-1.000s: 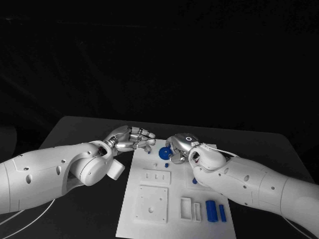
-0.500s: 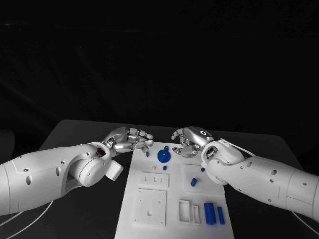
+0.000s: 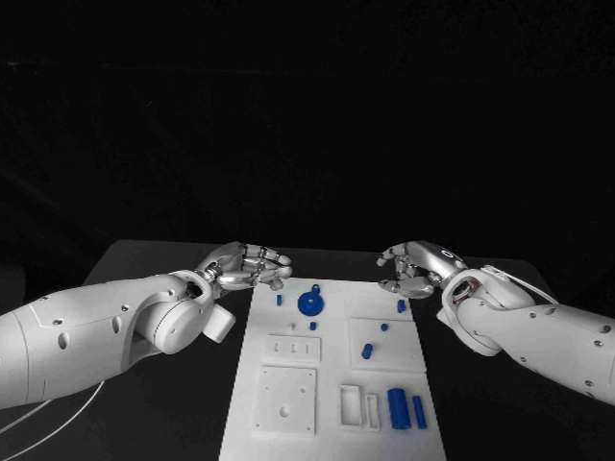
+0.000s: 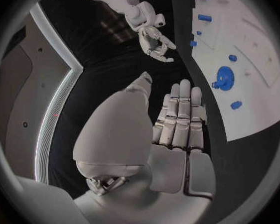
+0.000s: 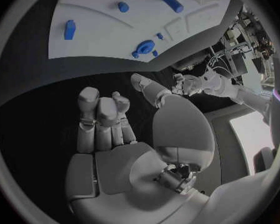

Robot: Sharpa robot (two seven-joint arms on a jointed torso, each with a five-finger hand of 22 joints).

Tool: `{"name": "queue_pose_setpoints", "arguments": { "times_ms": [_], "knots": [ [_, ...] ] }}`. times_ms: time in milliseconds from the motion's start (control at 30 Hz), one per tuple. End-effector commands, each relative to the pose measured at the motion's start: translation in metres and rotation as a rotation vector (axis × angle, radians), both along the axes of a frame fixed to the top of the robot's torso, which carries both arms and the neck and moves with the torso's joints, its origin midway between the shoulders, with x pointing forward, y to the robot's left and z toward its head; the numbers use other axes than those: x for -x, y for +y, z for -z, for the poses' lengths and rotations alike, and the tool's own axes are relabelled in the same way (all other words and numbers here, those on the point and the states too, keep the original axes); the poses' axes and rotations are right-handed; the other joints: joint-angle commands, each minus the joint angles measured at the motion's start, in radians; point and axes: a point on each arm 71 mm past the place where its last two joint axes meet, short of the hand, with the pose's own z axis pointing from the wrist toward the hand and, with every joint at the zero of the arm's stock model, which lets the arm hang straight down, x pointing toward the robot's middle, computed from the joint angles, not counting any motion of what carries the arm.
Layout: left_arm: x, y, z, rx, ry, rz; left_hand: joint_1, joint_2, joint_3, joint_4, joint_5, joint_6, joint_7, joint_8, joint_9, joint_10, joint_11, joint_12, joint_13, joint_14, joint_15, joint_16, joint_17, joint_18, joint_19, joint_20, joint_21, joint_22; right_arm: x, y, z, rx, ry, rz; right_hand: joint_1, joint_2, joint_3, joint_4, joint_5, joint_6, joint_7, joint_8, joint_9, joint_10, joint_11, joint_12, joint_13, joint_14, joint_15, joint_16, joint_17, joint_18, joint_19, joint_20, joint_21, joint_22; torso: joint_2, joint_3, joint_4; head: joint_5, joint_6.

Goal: Assemble the parts on the task board

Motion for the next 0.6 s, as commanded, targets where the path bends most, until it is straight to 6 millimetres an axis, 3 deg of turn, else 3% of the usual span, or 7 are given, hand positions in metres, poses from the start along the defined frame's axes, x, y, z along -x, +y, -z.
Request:
{"name": "queue_pose_setpoints", "arguments": {
  "times_ms": [33,367,600],
  "knots": [
    [0.0,-0.001,0.002,0.01,-0.008,0.007,0.004,0.003,-0.005,0.001,-0.004,0.005,0.021,-0.004,-0.002,0.0,0.002,-0.004,0.0,0.005,0.002,-0.005,0.002,0.016,0.001,-0.002,-0.005,-0.002,0.001,-0.009,0.002,-0.032,0.027,-0.024,0.001,0.01,-0.009,-0.004,0.007,0.005,-0.002,0.004,0.0,-0.007,-0.002,0.003,-0.002,-0.008,0.001,-0.006,0.001,0.053,-0.009,-0.001,-0.004,0.007,-0.005,0.0088,-0.0077,0.001,-0.001],
    [0.001,0.0,0.006,0.009,0.0,0.007,0.008,0.002,-0.006,-0.001,-0.004,0.005,0.021,-0.004,-0.002,0.001,0.002,-0.005,0.001,0.006,0.002,-0.006,0.003,0.016,0.001,-0.002,-0.005,-0.002,-0.001,-0.031,0.011,-0.024,0.044,0.019,0.001,0.011,-0.013,-0.007,0.006,0.005,-0.002,0.004,-0.001,-0.008,-0.002,0.003,-0.002,-0.009,0.001,-0.007,0.001,0.053,-0.011,-0.001,-0.004,0.007,-0.007,0.0188,-0.0145,-0.005,-0.003],
    [0.001,0.0,0.007,0.009,0.003,0.008,0.009,0.002,-0.007,-0.001,-0.004,0.006,0.021,-0.004,-0.002,0.003,0.002,-0.005,0.001,0.006,0.002,-0.006,0.004,0.016,0.001,-0.002,-0.005,-0.002,-0.001,-0.039,0.02,-0.026,0.061,0.028,0.0,0.01,-0.017,-0.01,0.006,0.005,-0.002,0.004,-0.001,-0.009,-0.002,0.002,-0.002,-0.009,0.001,-0.008,0.001,0.053,-0.012,-0.001,-0.005,0.007,-0.007,0.0159,-0.0133,-0.006,-0.004]
  ]
}}
